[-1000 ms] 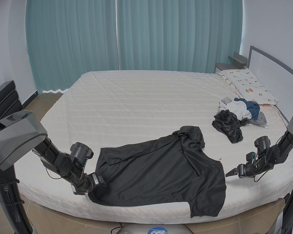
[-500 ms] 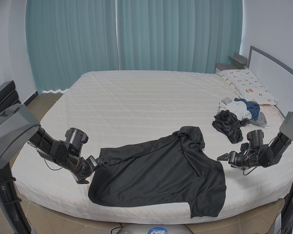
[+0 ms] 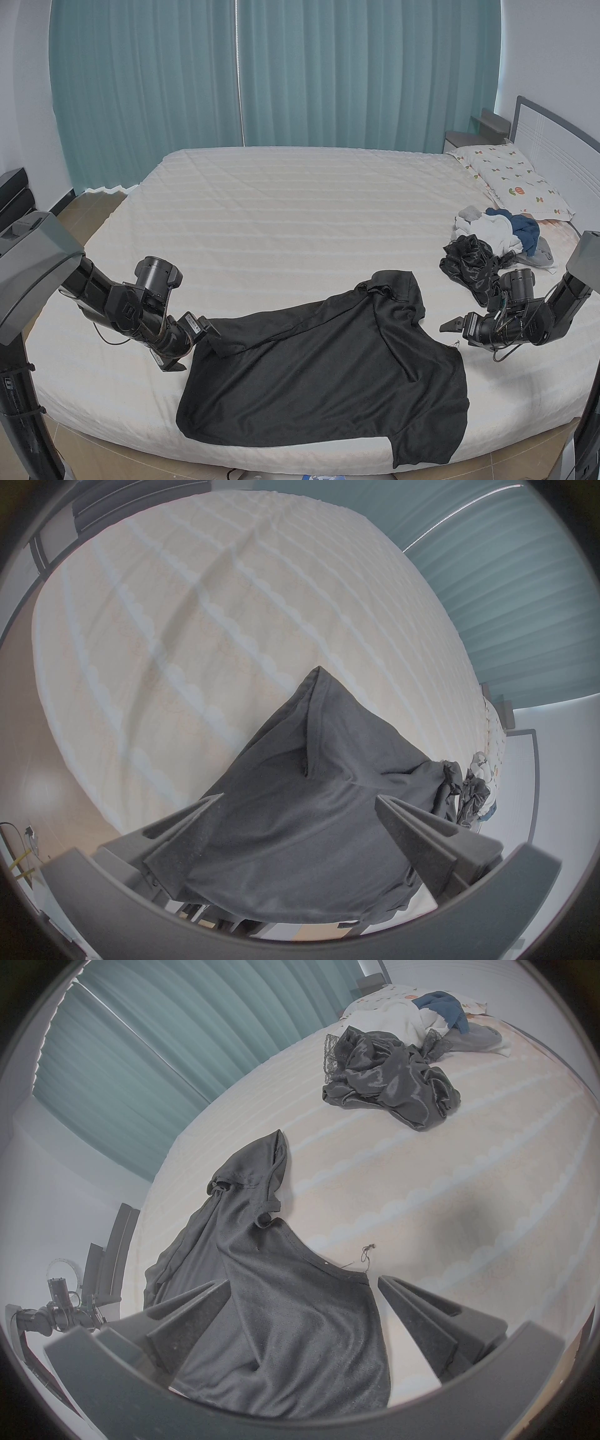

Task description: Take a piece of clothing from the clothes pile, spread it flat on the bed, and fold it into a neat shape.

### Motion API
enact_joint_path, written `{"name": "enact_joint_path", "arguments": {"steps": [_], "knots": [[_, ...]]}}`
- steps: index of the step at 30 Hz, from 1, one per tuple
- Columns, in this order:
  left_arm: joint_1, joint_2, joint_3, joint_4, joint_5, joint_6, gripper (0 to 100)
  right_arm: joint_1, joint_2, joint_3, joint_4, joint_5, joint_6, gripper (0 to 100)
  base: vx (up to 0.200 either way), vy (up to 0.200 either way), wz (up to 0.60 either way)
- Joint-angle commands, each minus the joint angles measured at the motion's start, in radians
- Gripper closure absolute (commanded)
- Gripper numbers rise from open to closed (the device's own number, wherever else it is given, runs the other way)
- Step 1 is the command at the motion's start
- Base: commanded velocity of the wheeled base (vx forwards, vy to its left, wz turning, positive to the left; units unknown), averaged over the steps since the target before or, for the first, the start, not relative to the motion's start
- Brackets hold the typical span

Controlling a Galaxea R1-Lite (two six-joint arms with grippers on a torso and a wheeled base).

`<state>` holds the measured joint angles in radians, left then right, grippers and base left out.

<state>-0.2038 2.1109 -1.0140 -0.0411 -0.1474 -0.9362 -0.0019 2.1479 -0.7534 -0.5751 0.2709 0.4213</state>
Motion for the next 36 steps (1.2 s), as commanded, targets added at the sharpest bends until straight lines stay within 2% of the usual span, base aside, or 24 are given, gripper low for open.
{"name": "enact_joint_path", "arguments": {"steps": [1, 7, 10, 14, 17, 20, 23, 35, 36], "knots": [[-0.005, 0.026, -0.023, 0.000, 0.002, -0.010, 0, 0.008, 0.009, -0.001, -0.002, 0.001, 0.001, 0, 0.000, 0.000, 0.00], [-0.058, 0.101, -0.115, 0.001, 0.026, -0.041, 0, 0.011, 0.010, -0.003, -0.002, 0.001, 0.002, 0, 0.000, 0.000, 0.00], [-0.071, 0.132, -0.135, -0.002, 0.058, -0.039, 0, 0.011, 0.014, -0.009, 0.000, 0.001, 0.002, 0, 0.000, 0.000, 0.00], [-0.092, 0.176, -0.163, -0.002, 0.138, -0.035, 0, 0.013, 0.023, -0.015, -0.006, -0.001, 0.004, 0, 0.000, 0.000, 0.00], [-0.117, 0.204, -0.166, -0.013, 0.203, -0.033, 0, 0.025, 0.037, -0.018, -0.026, -0.033, 0.025, 0, 0.000, 0.000, 0.00], [-0.129, 0.219, -0.166, -0.065, 0.232, -0.033, 0, 0.042, 0.052, -0.029, -0.078, -0.075, 0.088, 0, 0.000, 0.000, 0.00], [-0.131, 0.228, -0.166, -0.100, 0.239, -0.032, 0, 0.049, 0.064, -0.027, -0.121, -0.093, 0.126, 0, 0.000, 0.000, 0.00], [-0.135, 0.241, -0.176, -0.123, 0.241, -0.039, 0, 0.056, 0.067, -0.027, -0.131, -0.094, 0.132, 0, 0.000, 0.000, 0.00], [-0.135, 0.241, -0.176, -0.123, 0.243, -0.039, 100, 0.056, 0.069, -0.027, -0.131, -0.094, 0.132, 0, 0.000, 0.000, 0.00]]}}
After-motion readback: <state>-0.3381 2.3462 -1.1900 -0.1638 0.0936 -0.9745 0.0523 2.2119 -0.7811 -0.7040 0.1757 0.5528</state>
